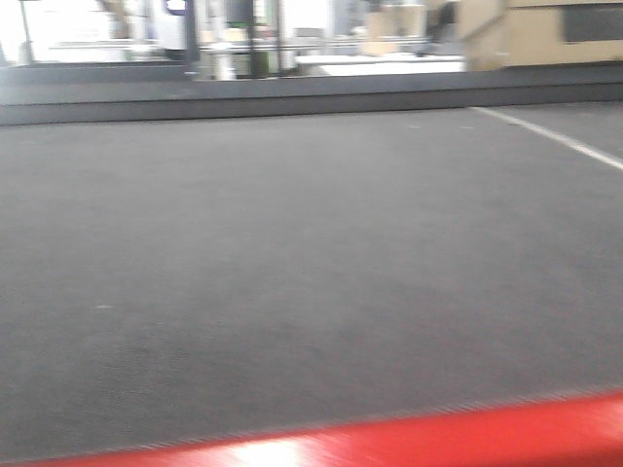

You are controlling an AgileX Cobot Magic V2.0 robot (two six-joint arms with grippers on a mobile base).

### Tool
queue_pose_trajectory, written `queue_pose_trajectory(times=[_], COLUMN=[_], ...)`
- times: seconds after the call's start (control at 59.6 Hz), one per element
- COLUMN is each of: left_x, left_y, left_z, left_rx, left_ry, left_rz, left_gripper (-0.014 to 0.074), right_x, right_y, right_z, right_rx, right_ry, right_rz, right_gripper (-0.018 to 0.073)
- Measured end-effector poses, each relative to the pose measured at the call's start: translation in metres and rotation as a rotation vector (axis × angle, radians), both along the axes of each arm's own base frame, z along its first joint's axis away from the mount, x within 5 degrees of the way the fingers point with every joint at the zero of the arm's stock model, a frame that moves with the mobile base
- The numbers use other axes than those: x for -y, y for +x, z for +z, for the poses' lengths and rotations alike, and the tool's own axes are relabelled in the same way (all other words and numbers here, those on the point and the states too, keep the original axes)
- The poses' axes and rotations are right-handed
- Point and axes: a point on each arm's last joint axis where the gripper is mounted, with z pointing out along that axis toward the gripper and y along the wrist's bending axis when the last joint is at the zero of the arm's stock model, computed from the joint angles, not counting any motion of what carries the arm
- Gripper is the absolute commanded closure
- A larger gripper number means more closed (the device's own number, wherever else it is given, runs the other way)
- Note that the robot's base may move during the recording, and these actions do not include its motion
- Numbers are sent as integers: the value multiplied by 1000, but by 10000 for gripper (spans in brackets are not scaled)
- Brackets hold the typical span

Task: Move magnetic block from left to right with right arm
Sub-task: 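Drive the base away from the table carrying the cube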

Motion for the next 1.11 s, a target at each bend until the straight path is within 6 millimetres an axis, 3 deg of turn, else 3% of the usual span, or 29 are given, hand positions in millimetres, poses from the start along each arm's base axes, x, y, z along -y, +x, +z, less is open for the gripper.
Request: queue_pose_trajectory(times=[1.108], left_x=[0], left_y=[0], left_z=[0], left_rx=[2], left_ry=[0], left_rz=[0], left_gripper=[713], right_x=[0], right_y=[0], right_z=[0], right_rx=[1], right_ry=[-3], right_rz=[-1], right_gripper=[375])
